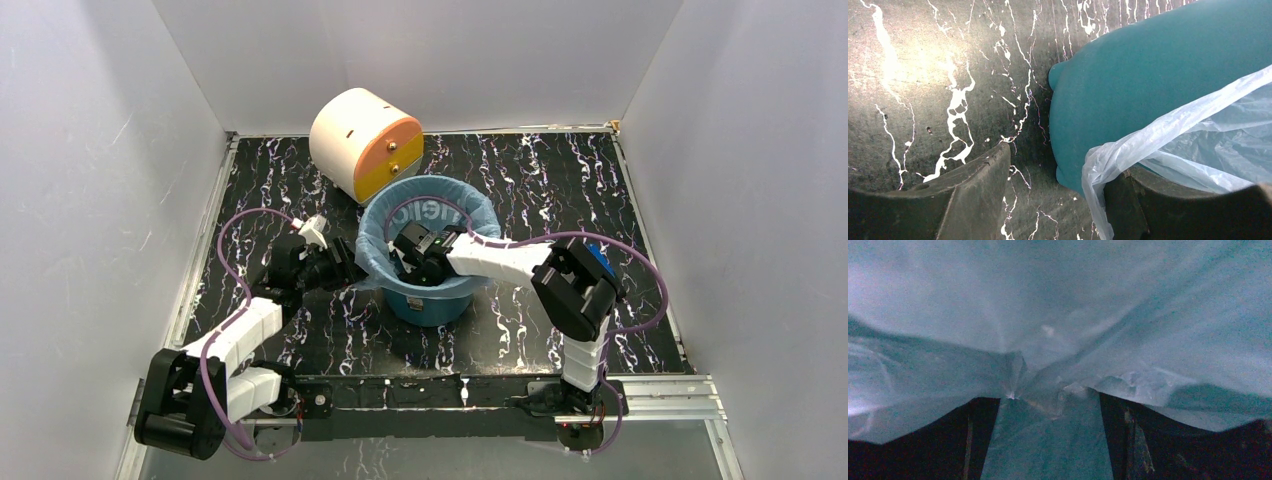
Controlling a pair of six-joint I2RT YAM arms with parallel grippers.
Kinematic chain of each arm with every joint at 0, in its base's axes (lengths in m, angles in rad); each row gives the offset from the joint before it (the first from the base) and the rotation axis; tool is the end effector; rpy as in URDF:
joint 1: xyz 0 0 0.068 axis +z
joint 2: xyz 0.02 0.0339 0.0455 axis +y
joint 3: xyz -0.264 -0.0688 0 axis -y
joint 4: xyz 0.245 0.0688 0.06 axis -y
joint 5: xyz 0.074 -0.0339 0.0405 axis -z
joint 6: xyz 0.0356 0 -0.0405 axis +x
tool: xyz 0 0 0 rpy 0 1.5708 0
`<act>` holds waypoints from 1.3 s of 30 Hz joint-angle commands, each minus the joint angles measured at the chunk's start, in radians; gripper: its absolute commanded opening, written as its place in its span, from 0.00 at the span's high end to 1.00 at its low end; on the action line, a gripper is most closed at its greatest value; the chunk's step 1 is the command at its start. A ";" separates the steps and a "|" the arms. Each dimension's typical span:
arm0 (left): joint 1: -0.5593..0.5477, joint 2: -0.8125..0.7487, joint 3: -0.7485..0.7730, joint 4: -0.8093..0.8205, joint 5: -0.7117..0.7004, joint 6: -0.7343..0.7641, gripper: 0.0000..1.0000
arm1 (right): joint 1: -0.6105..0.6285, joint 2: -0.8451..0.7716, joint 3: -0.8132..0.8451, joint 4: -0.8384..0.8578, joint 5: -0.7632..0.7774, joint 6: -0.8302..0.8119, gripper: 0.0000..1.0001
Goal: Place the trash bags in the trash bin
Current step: Place the trash bag in the trash bin.
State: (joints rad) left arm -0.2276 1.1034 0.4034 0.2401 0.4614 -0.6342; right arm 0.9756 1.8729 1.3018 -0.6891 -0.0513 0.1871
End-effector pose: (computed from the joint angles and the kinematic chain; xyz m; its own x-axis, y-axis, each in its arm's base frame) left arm 0.2127 -0.0655 0.1902 -0.6983 -0.3829 -0.6048 0.2196 0.6895 -0.6901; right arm 0.2063 0.3079 0.1793 -0.6800 -0.6729 -0.2912 -0.7218 0.6841 0.1048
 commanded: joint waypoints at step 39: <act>-0.004 -0.052 0.065 -0.080 -0.045 0.045 0.31 | 0.004 -0.232 0.167 -0.039 -0.039 0.031 0.12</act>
State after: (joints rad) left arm -0.2276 1.0649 0.4210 0.1829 0.4267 -0.6144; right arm 0.9764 1.7096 1.3991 -0.7593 -0.0723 0.2111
